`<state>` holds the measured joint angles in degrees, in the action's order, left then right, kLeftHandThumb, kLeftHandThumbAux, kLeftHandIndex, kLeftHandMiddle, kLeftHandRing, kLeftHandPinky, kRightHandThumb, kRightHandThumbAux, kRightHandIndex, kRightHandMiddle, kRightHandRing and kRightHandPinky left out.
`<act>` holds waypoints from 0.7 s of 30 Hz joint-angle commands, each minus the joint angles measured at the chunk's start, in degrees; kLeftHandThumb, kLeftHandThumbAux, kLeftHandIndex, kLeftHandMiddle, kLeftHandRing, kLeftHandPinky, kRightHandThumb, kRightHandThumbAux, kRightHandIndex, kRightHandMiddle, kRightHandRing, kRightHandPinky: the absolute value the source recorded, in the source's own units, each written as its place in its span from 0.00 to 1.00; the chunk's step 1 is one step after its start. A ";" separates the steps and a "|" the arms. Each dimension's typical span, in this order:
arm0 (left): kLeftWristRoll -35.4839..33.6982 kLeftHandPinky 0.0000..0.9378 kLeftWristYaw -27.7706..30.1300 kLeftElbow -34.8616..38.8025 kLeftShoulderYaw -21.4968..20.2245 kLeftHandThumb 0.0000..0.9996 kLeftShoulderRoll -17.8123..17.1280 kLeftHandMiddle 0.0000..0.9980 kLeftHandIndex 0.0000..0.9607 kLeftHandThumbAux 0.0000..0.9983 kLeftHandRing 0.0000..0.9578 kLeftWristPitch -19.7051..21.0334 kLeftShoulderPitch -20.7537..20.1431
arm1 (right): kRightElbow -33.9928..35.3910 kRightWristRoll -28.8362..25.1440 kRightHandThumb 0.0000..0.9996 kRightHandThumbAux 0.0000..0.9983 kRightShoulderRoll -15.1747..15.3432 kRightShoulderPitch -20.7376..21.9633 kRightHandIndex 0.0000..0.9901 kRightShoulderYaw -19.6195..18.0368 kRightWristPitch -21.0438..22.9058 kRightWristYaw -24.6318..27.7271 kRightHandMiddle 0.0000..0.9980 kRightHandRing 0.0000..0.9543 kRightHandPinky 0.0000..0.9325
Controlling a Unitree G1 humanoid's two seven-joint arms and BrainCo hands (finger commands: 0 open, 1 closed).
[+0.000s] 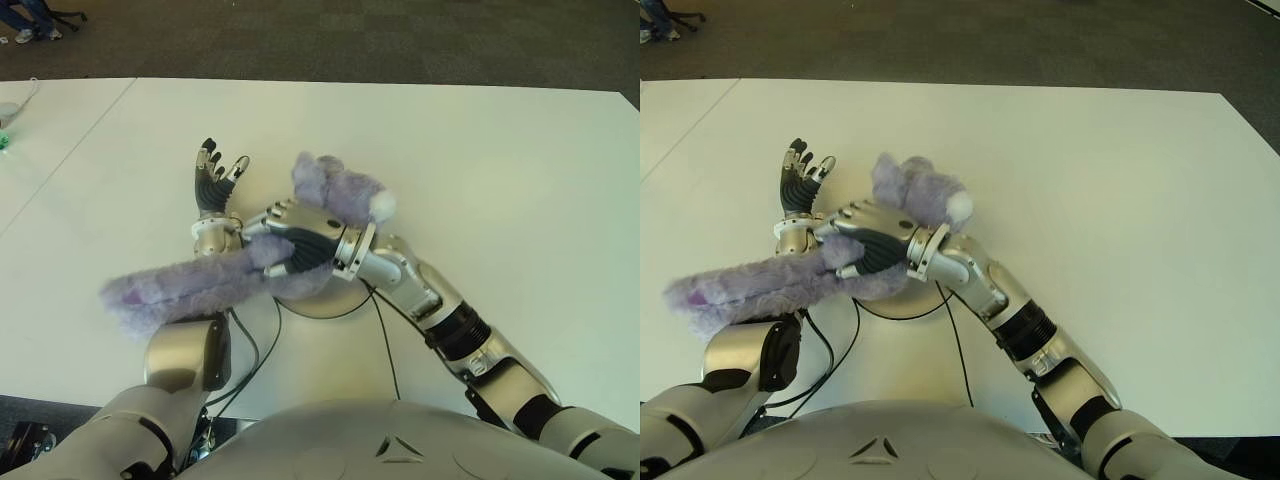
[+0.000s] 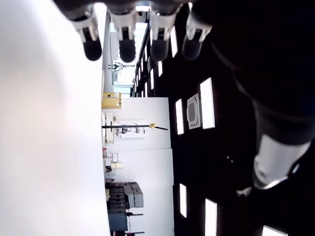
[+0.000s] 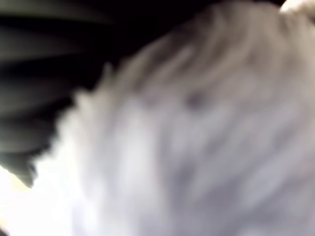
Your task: Put the doll into the plate.
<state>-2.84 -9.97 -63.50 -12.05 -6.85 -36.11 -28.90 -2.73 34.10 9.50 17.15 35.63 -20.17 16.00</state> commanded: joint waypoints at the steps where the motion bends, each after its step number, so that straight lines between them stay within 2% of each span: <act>1: 2.99 0.05 -2.99 -11.67 2.09 0.00 6.19 0.19 0.13 0.57 0.12 6.29 13.37 | -4.85 -0.72 0.70 0.72 1.15 -11.41 0.44 0.76 6.06 -0.78 0.76 0.78 0.82; 4: 2.44 0.07 -3.63 -12.08 1.36 0.00 5.75 0.19 0.13 0.57 0.13 8.43 13.29 | -2.96 -2.91 0.69 0.72 0.81 -14.86 0.44 -0.25 7.43 -0.95 0.75 0.78 0.78; 5: 2.33 0.08 -3.79 -12.14 1.20 0.00 5.65 0.18 0.13 0.58 0.13 8.89 13.25 | -2.53 -3.23 0.68 0.73 0.71 -15.66 0.43 -0.37 7.70 -1.00 0.71 0.74 0.71; 8: 1.82 0.09 -3.45 -12.36 0.57 0.00 5.36 0.17 0.12 0.58 0.13 9.49 13.44 | -1.98 -2.63 0.67 0.73 0.48 -17.66 0.42 0.32 8.22 -1.82 0.65 0.69 0.63; 9: 1.58 0.10 -3.10 -12.46 0.26 0.00 5.28 0.17 0.11 0.59 0.13 9.60 13.46 | -2.26 -1.89 0.26 0.60 0.36 -18.09 0.28 0.85 8.30 -2.34 0.36 0.39 0.42; 10: 1.18 0.10 -2.60 -12.49 -0.15 0.00 5.39 0.17 0.11 0.59 0.13 9.50 13.36 | -1.75 -0.63 0.15 0.56 0.57 -18.50 0.25 1.49 9.08 -2.22 0.29 0.31 0.36; 11: 0.93 0.11 -2.27 -12.50 -0.43 0.00 5.49 0.16 0.11 0.59 0.14 9.41 13.29 | -1.28 0.21 0.10 0.52 0.74 -18.78 0.09 1.88 9.68 -2.04 0.14 0.16 0.20; 12: 0.74 0.11 -2.02 -12.58 -0.69 0.00 5.75 0.16 0.11 0.59 0.14 9.24 13.16 | -1.06 1.07 0.09 0.51 1.15 -18.62 0.07 2.27 10.26 -1.37 0.11 0.13 0.17; 13: 0.63 0.11 -1.84 -12.65 -0.88 0.00 5.91 0.17 0.11 0.58 0.14 9.18 13.05 | -1.12 1.65 0.08 0.47 1.37 -18.43 0.02 2.54 10.60 -0.98 0.03 0.03 0.04; 15: 0.44 0.11 -1.51 -12.81 -1.23 0.00 6.22 0.17 0.11 0.58 0.14 8.96 12.89 | -1.36 2.41 0.07 0.45 1.70 -17.98 0.00 2.92 10.81 -0.39 0.00 0.00 0.00; 21: -0.48 0.10 1.23 -12.80 -2.35 0.00 6.78 0.19 0.11 0.55 0.15 6.17 12.84 | 0.17 5.15 0.06 0.36 2.74 -15.50 0.00 3.89 10.13 1.23 0.00 0.00 0.00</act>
<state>-2.81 -11.41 -64.94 -13.41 -6.64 -34.44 -29.23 2.45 34.89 7.80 5.82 35.84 -16.12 11.28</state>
